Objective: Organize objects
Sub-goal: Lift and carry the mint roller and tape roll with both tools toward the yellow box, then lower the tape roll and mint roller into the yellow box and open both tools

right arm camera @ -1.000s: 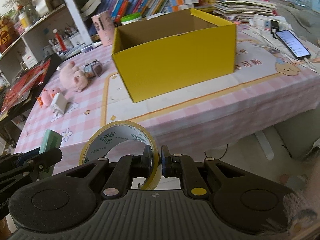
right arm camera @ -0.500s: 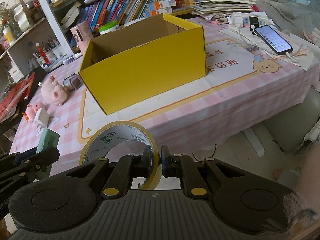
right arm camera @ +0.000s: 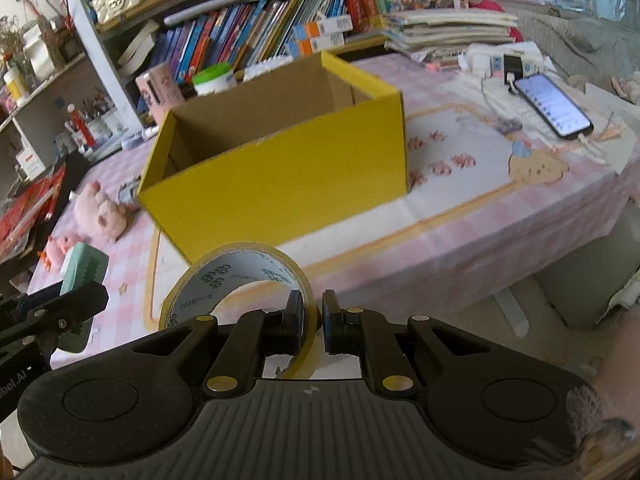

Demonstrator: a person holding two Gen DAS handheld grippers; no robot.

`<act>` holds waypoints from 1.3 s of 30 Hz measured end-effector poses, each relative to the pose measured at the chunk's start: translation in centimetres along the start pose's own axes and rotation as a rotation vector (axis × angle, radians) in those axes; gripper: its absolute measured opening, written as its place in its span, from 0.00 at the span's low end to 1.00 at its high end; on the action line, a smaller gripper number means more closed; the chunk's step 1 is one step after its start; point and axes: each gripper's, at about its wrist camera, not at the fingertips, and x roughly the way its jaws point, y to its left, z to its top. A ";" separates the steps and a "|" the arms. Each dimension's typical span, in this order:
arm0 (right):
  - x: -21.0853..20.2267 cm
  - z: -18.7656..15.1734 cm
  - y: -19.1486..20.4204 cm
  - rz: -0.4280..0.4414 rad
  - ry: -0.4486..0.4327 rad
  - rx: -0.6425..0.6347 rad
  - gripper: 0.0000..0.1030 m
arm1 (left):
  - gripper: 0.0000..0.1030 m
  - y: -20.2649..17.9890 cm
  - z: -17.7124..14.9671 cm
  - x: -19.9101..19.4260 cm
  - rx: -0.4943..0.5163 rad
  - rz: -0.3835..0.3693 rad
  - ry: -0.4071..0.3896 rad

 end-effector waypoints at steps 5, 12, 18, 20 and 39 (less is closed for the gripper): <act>-0.4 3.9 -0.4 0.008 -0.108 -0.036 0.09 | 0.17 0.3 2.3 1.0 -0.011 0.021 -0.043; 0.5 9.8 -0.3 0.054 -0.222 -0.119 0.09 | 0.17 0.1 5.3 3.6 -0.025 0.055 -0.091; 2.9 13.4 -0.9 0.068 -0.242 -0.191 0.09 | 0.17 -0.4 7.1 6.3 -0.042 0.088 -0.106; 4.2 14.4 -0.9 0.073 -0.234 -0.227 0.09 | 0.17 -0.5 7.5 7.2 -0.052 0.101 -0.100; 17.6 16.8 1.1 0.101 0.019 -0.719 0.09 | 0.17 -1.0 7.8 15.8 -0.068 0.186 0.058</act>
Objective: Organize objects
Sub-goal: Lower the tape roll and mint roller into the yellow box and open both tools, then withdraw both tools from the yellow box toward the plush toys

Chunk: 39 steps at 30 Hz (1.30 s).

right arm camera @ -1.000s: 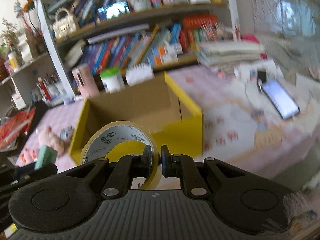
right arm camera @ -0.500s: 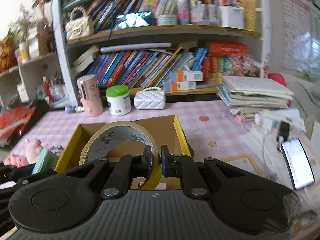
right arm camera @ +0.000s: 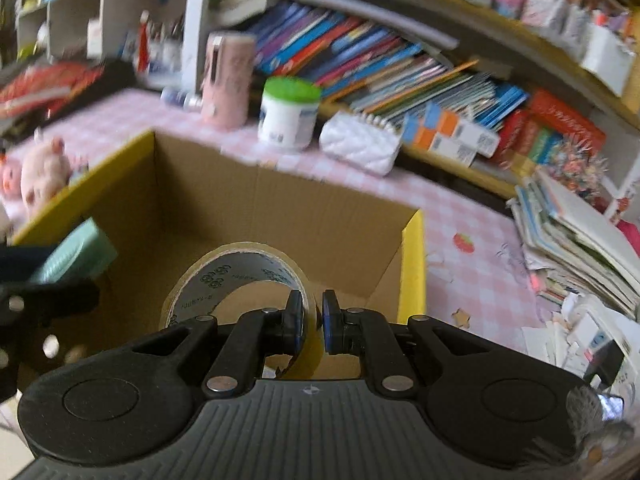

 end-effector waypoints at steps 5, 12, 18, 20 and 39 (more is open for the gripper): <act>1.3 -1.2 1.1 0.002 0.109 -0.101 0.10 | 0.17 -0.1 -0.2 1.5 0.015 0.023 0.028; 0.7 -2.0 0.9 -0.004 0.145 -0.032 0.10 | 0.17 -1.1 0.0 2.7 0.063 -0.002 0.039; 0.7 -2.0 0.7 0.006 0.153 0.007 0.10 | 0.17 -1.5 -0.4 3.5 0.064 -0.024 0.066; 0.8 -1.9 0.6 0.010 0.151 0.013 0.10 | 0.17 -1.4 -0.3 3.5 0.065 -0.026 0.066; -6.8 -1.2 1.2 -0.119 -0.145 0.191 0.68 | 0.75 -0.3 -0.1 -4.1 0.017 0.013 -0.113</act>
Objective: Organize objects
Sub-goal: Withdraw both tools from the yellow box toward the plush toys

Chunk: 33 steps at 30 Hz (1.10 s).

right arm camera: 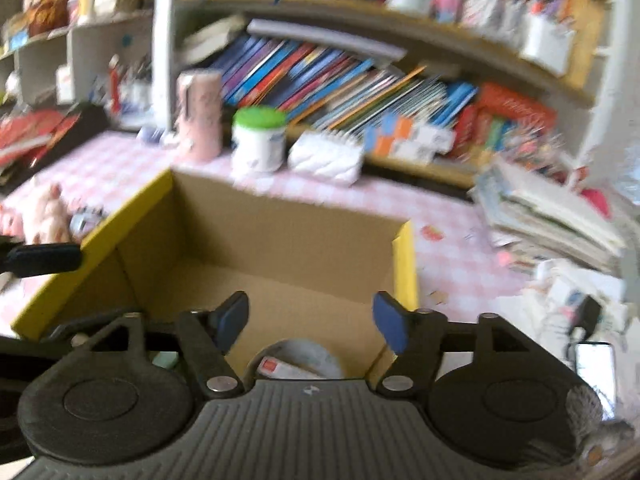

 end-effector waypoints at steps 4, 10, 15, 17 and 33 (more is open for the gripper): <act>-2.4 -0.7 0.0 -0.036 -0.039 0.072 0.71 | 0.83 0.5 -0.4 -1.8 -0.018 0.008 -0.023; -5.4 -2.9 1.0 -0.098 -0.044 0.142 0.71 | 0.85 1.3 -1.9 -4.1 -0.017 0.006 -0.026; -8.0 -4.8 2.8 -0.140 -0.036 0.191 0.72 | 0.87 2.3 -3.3 -6.3 -0.022 -0.003 -0.019; -8.8 -5.5 3.6 -0.153 -0.029 0.204 0.75 | 0.88 2.8 -4.2 -7.1 -0.020 0.002 -0.010; -11.6 -10.0 10.4 -0.141 0.092 0.239 0.82 | 0.88 6.9 -9.6 -11.5 -0.050 0.047 0.110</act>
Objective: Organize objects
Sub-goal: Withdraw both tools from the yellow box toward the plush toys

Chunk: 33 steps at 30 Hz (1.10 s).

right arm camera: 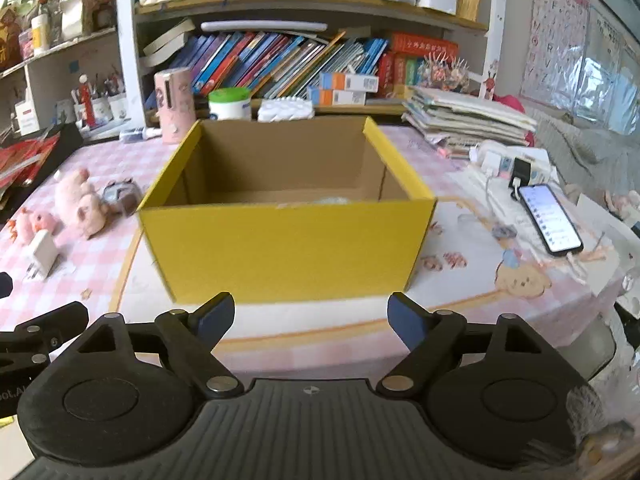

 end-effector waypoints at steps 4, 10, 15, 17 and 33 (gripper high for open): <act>-0.2 -1.3 1.6 0.010 0.035 -0.021 0.85 | 0.89 0.9 -1.2 -0.8 0.015 0.021 0.024; -0.6 -2.6 4.0 0.051 0.068 -0.048 0.89 | 0.89 2.5 -2.5 -1.8 0.004 0.045 0.051; -0.8 -3.5 5.8 0.093 0.097 -0.061 0.91 | 0.89 3.8 -3.7 -2.7 -0.010 0.068 0.071; -0.8 -3.8 6.5 0.111 0.106 -0.068 0.92 | 0.89 4.3 -4.1 -3.0 -0.017 0.076 0.080; -1.0 -4.8 11.0 0.200 0.144 -0.134 0.93 | 0.93 8.0 -5.8 -4.4 -0.081 0.151 0.105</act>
